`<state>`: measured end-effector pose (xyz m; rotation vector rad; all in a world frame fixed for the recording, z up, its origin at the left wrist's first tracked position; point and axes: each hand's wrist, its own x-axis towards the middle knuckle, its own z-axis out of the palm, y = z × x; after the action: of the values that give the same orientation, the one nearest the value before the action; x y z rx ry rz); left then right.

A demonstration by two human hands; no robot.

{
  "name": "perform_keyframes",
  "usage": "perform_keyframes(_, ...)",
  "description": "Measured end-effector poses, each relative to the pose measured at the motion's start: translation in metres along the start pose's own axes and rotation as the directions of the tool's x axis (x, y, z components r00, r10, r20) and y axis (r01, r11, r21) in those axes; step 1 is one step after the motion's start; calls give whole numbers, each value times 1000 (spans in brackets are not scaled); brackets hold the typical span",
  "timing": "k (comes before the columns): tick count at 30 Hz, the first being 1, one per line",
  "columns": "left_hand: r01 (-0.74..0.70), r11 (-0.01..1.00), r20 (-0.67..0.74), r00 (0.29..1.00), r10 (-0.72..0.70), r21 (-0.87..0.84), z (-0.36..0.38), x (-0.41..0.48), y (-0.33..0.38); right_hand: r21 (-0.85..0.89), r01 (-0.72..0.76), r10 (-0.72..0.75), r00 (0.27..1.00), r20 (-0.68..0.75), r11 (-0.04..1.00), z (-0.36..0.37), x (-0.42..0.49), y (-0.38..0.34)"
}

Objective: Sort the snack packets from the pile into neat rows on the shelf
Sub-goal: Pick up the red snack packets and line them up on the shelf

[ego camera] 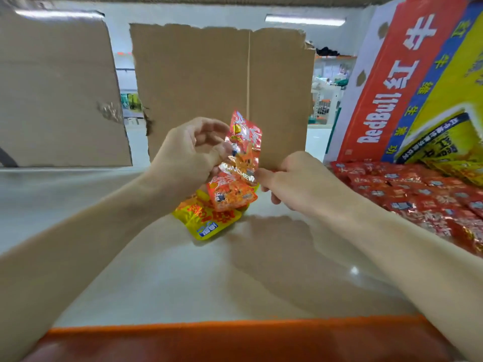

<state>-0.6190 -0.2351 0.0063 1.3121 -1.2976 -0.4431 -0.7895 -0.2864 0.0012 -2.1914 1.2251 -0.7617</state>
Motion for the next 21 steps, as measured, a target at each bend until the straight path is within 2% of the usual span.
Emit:
perform_keyframes(4, -85, 994, 44, 995, 88, -71, 2, -6, 5, 59, 41, -39, 999, -34, 997, -3, -3, -5)
perform_keyframes(10, -105, 990, 77, 991, 112, -96, 2, -7, 7, 39, 94, -89, 990, -113, 995, -6, -3, -5)
perform_keyframes(14, -104, 991, 65, 992, 109, -82, 1, -6, 7, 1, 127, -125, 985, -121, 992, -4, -2, -3)
perform_keyframes(21, -7, 993, 51, 999, 13, -119, 1, -4, 8, -21, 171, -172, 977, -127, 985, -4, -4, -5)
